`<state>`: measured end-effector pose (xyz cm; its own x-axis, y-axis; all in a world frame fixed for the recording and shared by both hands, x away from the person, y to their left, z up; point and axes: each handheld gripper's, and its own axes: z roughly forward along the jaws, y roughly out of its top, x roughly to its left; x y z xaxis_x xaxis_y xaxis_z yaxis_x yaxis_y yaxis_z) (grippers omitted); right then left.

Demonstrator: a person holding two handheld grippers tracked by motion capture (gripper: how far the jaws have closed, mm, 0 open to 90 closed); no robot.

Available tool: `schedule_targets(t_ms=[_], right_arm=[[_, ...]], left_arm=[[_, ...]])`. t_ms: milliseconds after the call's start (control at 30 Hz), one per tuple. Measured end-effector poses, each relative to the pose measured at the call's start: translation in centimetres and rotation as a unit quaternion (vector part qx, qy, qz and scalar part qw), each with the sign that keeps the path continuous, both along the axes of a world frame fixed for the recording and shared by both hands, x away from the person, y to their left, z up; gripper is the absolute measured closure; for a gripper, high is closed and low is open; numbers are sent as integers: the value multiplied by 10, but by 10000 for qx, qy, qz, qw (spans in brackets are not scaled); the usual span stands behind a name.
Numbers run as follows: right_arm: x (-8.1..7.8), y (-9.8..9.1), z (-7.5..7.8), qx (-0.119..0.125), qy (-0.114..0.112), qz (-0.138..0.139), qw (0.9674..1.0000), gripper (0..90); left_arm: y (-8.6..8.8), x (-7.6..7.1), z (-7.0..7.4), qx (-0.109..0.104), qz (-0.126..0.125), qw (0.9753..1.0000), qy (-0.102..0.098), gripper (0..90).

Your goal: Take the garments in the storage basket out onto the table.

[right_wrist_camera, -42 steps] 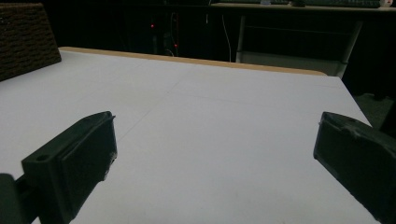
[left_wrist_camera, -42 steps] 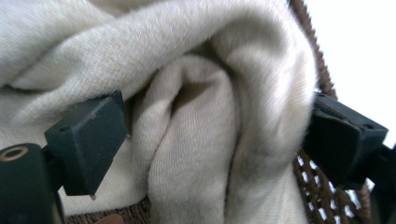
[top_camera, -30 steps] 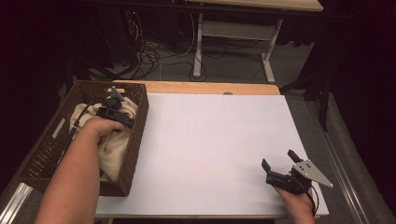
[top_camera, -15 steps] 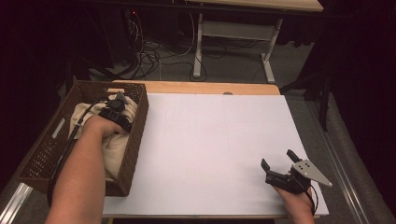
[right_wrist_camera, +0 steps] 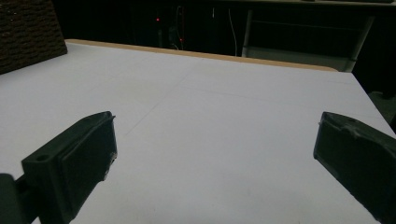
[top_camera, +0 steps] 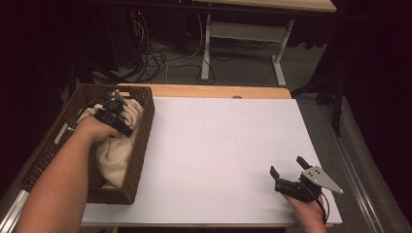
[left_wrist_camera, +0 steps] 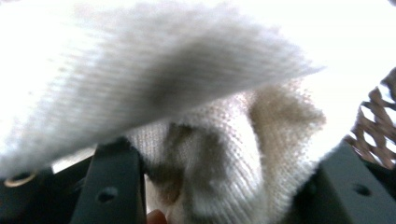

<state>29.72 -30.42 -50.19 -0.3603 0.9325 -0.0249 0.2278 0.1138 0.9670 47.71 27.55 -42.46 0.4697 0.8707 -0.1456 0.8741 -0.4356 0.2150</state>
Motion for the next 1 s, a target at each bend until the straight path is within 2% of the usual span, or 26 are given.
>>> schedule_targets(t_ms=[67, 267, 367, 533, 700, 800, 1000], right_arm=[[0, 0, 0, 5, 7, 5, 10000, 0], [0, 3, 0, -28, -22, 53, 10000, 0], [0, 4, 0, -28, -7, 53, 10000, 0], [0, 5, 0, -44, -16, 52, 10000, 0], [-1, 5, 0, -50, -15, 54, 10000, 0], [-1, 5, 0, -40, -16, 55, 10000, 0], [-2, 6, 1, -19, -52, 77, 10000, 0]], left_arm=[[3, -4, 6, -40, -104, 9999, 81, 510], [13, -15, 25, -118, -109, 9999, 17, 517], [12, -20, 33, 49, -292, 9995, 108, 518], [8, -27, 48, 279, -546, 9981, 88, 518], [13, -32, 64, 143, -518, 9985, 28, 518], [15, -35, 76, 218, -547, 9983, 39, 518], [15, -40, 101, 205, -542, 9983, -28, 518]])
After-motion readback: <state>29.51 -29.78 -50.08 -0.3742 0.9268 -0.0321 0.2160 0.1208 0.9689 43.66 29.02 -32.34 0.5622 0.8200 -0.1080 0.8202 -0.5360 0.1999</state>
